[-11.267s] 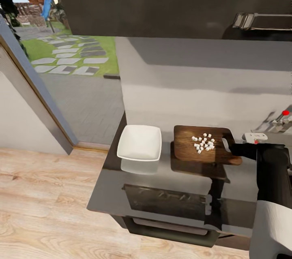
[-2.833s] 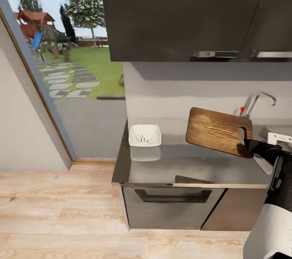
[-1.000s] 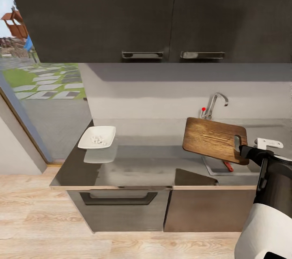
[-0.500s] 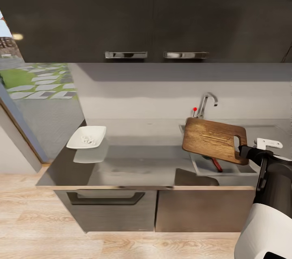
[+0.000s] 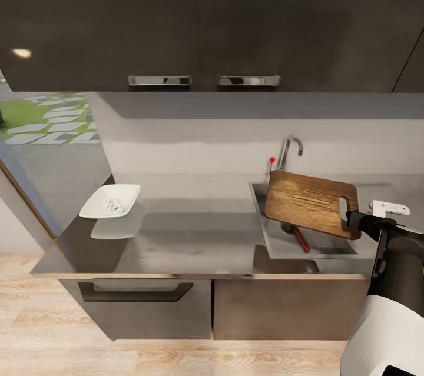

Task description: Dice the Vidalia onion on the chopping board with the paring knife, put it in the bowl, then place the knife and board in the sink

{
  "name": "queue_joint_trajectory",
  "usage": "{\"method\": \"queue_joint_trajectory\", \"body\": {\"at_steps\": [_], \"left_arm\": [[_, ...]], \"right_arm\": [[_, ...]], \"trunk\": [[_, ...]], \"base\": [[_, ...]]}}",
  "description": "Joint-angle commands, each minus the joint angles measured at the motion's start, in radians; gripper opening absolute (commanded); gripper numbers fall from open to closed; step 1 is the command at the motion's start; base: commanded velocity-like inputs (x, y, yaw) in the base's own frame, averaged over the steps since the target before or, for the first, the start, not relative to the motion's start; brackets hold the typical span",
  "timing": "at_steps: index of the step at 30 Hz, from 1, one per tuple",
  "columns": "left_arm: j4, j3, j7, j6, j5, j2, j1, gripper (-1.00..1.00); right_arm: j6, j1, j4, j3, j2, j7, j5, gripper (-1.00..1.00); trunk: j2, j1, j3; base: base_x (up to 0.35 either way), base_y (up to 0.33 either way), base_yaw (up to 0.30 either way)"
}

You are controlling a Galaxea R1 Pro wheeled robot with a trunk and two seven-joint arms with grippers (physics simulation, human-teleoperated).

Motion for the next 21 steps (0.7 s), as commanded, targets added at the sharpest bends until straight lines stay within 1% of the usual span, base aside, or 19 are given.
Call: {"method": "queue_joint_trajectory", "body": {"at_steps": [1, 5, 7, 8, 9, 10, 11, 12, 13, 14, 16, 17, 18, 19, 20, 21], "left_arm": [[-0.002, 0.009, -0.006, -0.001, -0.007, -0.001, 0.000, 1.00], [-0.002, 0.009, -0.006, -0.001, -0.007, -0.001, 0.000, 1.00], [-0.003, 0.009, -0.006, -0.001, -0.007, -0.002, 0.000, 1.00], [-0.004, 0.009, -0.006, -0.001, -0.006, -0.003, 0.000, 1.00], [-0.004, 0.009, -0.006, -0.001, -0.006, -0.006, 0.000, 1.00], [-0.003, 0.009, -0.006, -0.001, -0.007, -0.013, 0.000, 1.00], [-0.004, 0.008, -0.006, -0.001, -0.007, -0.016, 0.000, 1.00], [-0.004, 0.008, -0.006, -0.001, -0.007, -0.017, 0.000, 1.00], [-0.004, 0.008, -0.006, -0.001, -0.007, -0.019, 0.000, 1.00], [-0.004, 0.008, -0.006, -0.001, -0.007, -0.019, 0.000, 1.00], [-0.005, 0.008, -0.006, -0.001, -0.007, -0.019, 0.000, 1.00], [-0.005, 0.008, -0.006, -0.001, -0.007, -0.019, 0.000, 1.00], [-0.005, 0.008, -0.007, -0.001, -0.007, -0.019, 0.000, 1.00], [-0.005, 0.008, -0.007, -0.001, -0.007, -0.019, 0.000, 1.00], [-0.005, 0.008, -0.007, -0.001, -0.007, -0.019, 0.000, 1.00], [-0.004, 0.008, -0.006, -0.001, -0.007, -0.019, 0.000, 1.00]], "right_arm": [[0.002, -0.001, -0.001, -0.001, 0.000, 0.010, 0.009, -1.00], [0.001, -0.001, 0.004, -0.001, 0.007, 0.004, 0.009, -1.00], [0.002, -0.001, 0.009, 0.000, 0.012, -0.047, 0.007, -1.00], [0.003, -0.001, 0.010, 0.000, 0.020, -0.080, 0.005, -1.00], [0.004, -0.001, 0.010, -0.001, 0.031, -0.105, 0.005, -1.00], [0.004, -0.001, 0.011, 0.001, 0.049, -0.151, 0.004, -1.00], [0.005, -0.001, 0.011, 0.016, 0.068, -0.215, 0.004, -1.00], [0.005, -0.001, 0.011, 0.036, 0.081, -0.269, 0.003, -1.00], [0.007, -0.001, 0.011, 0.089, 0.108, -0.390, 0.000, -1.00], [0.008, -0.001, 0.011, 0.119, 0.124, -0.486, -0.008, -1.00], [0.012, -0.002, 0.011, 0.139, 0.134, -0.608, -0.035, -1.00], [0.016, -0.007, 0.011, 0.151, 0.137, -0.692, -0.073, -1.00], [0.022, -0.016, 0.011, 0.162, 0.138, -0.746, -0.104, -1.00], [0.038, -0.038, 0.011, 0.185, 0.140, -0.824, -0.152, -1.00], [0.056, -0.053, 0.011, 0.203, 0.140, -0.873, -0.183, -1.00], [0.086, -0.070, 0.011, 0.220, 0.140, -0.937, -0.235, -1.00]], "trunk": [[-0.002, 0.001, -0.002], [-0.002, 0.001, -0.002], [-0.002, 0.001, -0.002], [-0.002, 0.001, -0.002], [-0.002, 0.001, -0.002], [-0.002, 0.001, -0.002], [-0.002, 0.001, -0.002], [-0.002, 0.001, -0.002], [-0.002, 0.001, -0.002], [-0.002, 0.001, -0.002], [-0.002, 0.001, -0.002], [-0.002, 0.001, -0.002], [-0.002, 0.001, -0.002], [-0.002, 0.001, -0.002], [-0.002, 0.001, -0.002], [-0.002, 0.001, -0.002]], "base": [[0.241, -0.032, 0.000], [0.252, -0.010, 0.000], [0.096, -0.001, 0.000], [0.033, 0.000, 0.000], [0.021, 0.000, 0.000], [0.011, 0.000, 0.000], [0.006, 0.000, 0.000], [0.004, 0.000, 0.000], [0.001, 0.000, 0.000], [0.000, 0.000, 0.000], [0.000, 0.000, 0.000], [0.000, 0.000, 0.000], [0.000, 0.000, 0.000], [0.000, 0.000, 0.000], [0.000, 0.000, 0.000], [0.000, 0.000, 0.000]]}}
